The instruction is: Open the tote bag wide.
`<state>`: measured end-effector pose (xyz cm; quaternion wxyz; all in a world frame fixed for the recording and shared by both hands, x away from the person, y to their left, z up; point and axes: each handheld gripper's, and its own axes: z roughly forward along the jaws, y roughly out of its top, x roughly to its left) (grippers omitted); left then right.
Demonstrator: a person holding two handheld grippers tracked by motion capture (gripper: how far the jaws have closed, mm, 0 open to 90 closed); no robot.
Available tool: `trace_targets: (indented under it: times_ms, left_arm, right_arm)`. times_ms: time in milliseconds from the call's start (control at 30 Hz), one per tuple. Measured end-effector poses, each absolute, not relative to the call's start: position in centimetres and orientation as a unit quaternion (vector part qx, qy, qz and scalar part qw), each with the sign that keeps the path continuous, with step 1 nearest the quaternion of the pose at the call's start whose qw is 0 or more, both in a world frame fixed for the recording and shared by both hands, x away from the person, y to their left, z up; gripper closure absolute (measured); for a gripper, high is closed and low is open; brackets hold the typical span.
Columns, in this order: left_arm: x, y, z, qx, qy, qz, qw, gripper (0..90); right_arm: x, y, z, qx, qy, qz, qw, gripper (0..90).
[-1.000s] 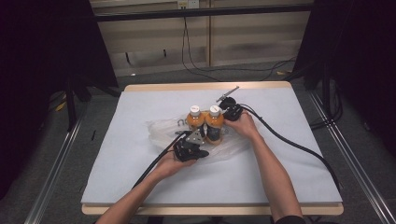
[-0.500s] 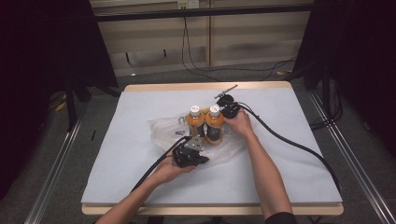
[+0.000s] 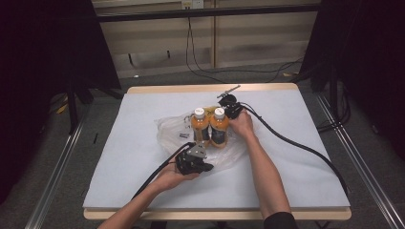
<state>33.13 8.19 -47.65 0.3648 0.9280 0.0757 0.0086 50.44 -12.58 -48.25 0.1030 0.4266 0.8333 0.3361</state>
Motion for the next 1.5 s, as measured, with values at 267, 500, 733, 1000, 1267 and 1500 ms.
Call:
trace_targets:
  times_ms: [267,500,733,1000,1267,1500]
  left_arm:
    - [32.9,8.2,-47.6,0.928,0.071,0.0,0.365,90.0]
    - [32.7,8.2,-47.7,0.927,0.073,0.005,0.368,90.0]
    - [33.3,8.5,-47.9,0.921,0.096,-0.01,0.377,90.0]
    - [33.5,8.6,-47.8,0.923,0.102,-0.008,0.371,90.0]
    - [33.5,8.4,-48.1,0.914,0.109,-0.01,0.391,90.0]
    - [33.6,8.7,-47.7,0.906,0.111,-0.019,0.407,90.0]
  right_arm:
    - [51.2,-12.4,-48.3,0.434,0.829,0.334,0.114,90.0]
    - [51.8,-12.2,-48.0,0.435,0.835,0.313,0.126,90.0]
    - [51.3,-12.2,-47.9,0.421,0.843,0.312,0.119,90.0]
    - [50.2,-13.2,-46.5,0.405,0.84,0.348,0.095,90.0]
    - [48.6,-14.3,-45.3,0.388,0.839,0.369,0.096,90.0]
    - [47.2,-16.1,-44.2,0.386,0.825,0.401,0.097,90.0]
